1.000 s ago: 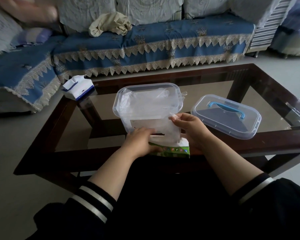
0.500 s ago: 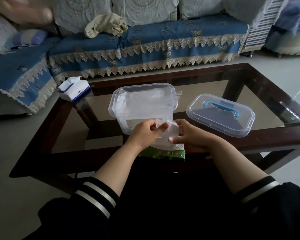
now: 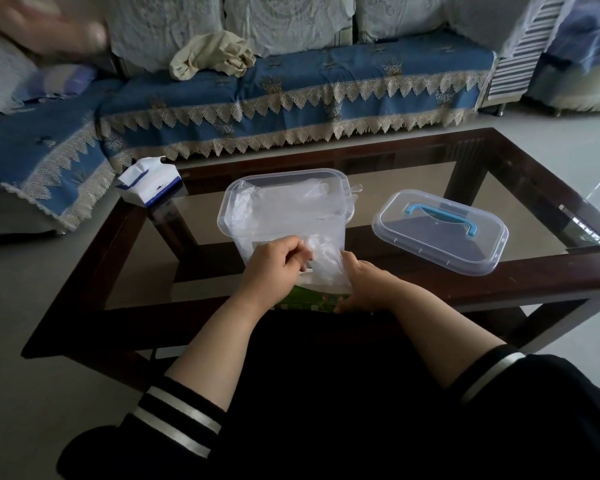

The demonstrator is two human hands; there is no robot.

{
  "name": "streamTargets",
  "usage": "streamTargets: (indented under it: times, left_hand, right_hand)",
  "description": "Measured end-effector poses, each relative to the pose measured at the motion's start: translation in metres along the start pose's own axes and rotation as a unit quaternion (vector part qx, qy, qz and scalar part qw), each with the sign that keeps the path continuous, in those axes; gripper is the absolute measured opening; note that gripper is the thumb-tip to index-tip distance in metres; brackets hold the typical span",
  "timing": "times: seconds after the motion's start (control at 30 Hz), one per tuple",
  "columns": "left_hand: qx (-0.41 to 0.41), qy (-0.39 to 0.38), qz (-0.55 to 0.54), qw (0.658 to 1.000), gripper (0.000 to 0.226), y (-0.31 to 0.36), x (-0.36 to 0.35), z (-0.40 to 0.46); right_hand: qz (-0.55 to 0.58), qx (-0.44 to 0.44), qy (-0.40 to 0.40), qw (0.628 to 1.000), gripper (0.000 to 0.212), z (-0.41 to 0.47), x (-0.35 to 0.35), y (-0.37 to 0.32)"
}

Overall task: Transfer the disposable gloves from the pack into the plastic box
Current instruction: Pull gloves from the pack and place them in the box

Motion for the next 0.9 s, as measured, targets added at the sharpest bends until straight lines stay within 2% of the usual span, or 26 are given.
streamTargets:
  times: [0.1,0.2,0.33,0.4,0.47,0.5,0.57,0.6,0.67,0.7,0.73,0.77,0.8,0.87,0.9]
  left_hand:
    - [-0.009,0.06,-0.074,0.995,0.022,0.005,0.024,-0.002]
    - [0.005,0.132,-0.212,0.968,0.025,0.011,0.058,0.0]
    - [0.011,0.128,-0.334,0.934,0.025,0.026,0.075,0.001]
    - [0.011,0.118,-0.382,0.917,0.029,0.027,0.075,0.003]
    - [0.008,0.108,-0.423,0.899,0.034,0.022,0.074,0.004]
    - [0.018,0.103,-0.446,0.889,0.036,0.02,0.072,0.003]
    - [0.041,0.103,-0.461,0.88,0.041,0.014,0.071,0.002]
    - [0.049,0.101,-0.46,0.881,0.042,0.012,0.07,0.002]
    - [0.057,0.085,-0.452,0.886,0.043,0.011,0.068,0.003]
    - [0.065,0.075,-0.446,0.889,0.045,0.012,0.067,0.003]
    - [0.075,0.068,-0.438,0.893,0.049,0.013,0.066,0.004]
    - [0.082,0.058,-0.427,0.899,0.055,0.015,0.065,0.005]
    - [0.087,0.046,-0.408,0.908,0.059,0.019,0.064,0.004]
    - [0.091,0.015,-0.359,0.929,0.055,0.027,0.059,0.004]
    - [0.095,0.006,-0.344,0.934,0.049,0.029,0.056,0.004]
  right_hand:
    - [0.018,0.005,-0.014,1.0,0.112,0.003,0.0,0.005]
    - [0.011,0.005,-0.009,1.0,0.113,0.004,-0.001,0.01]
    - [0.006,0.013,0.015,1.0,0.114,-0.003,0.004,0.003]
    - [0.052,0.043,0.073,0.995,0.096,-0.013,0.017,-0.005]
    - [0.142,0.082,0.163,0.973,0.054,-0.032,0.034,-0.013]
    - [0.213,0.097,0.201,0.951,0.033,-0.043,0.042,-0.015]
    - [0.397,0.104,0.232,0.882,0.01,-0.057,0.05,-0.016]
    - [0.499,0.1,0.235,0.828,0.009,-0.059,0.052,-0.014]
    - [0.656,0.091,0.255,0.705,0.019,-0.058,0.057,-0.006]
    - [0.696,0.086,0.259,0.664,0.024,-0.056,0.059,-0.002]
    - [0.722,0.089,0.245,0.641,0.03,-0.054,0.062,-0.003]
    - [0.721,0.089,0.218,0.651,0.043,-0.051,0.063,-0.005]
    - [0.694,0.088,0.183,0.691,0.058,-0.049,0.063,-0.01]
    - [0.592,0.094,0.105,0.794,0.079,-0.042,0.056,-0.025]
    - [0.558,0.099,0.067,0.821,0.083,-0.041,0.051,-0.036]
Point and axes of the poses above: each hand's wrist, its own z-axis towards the middle knuckle, its own x-axis out of the back of the hand, y = z × x, the point moved 4 cm from there along z, towards the middle knuckle, and after that the axes turned 10 degrees about -z, right-handed, at the moved point
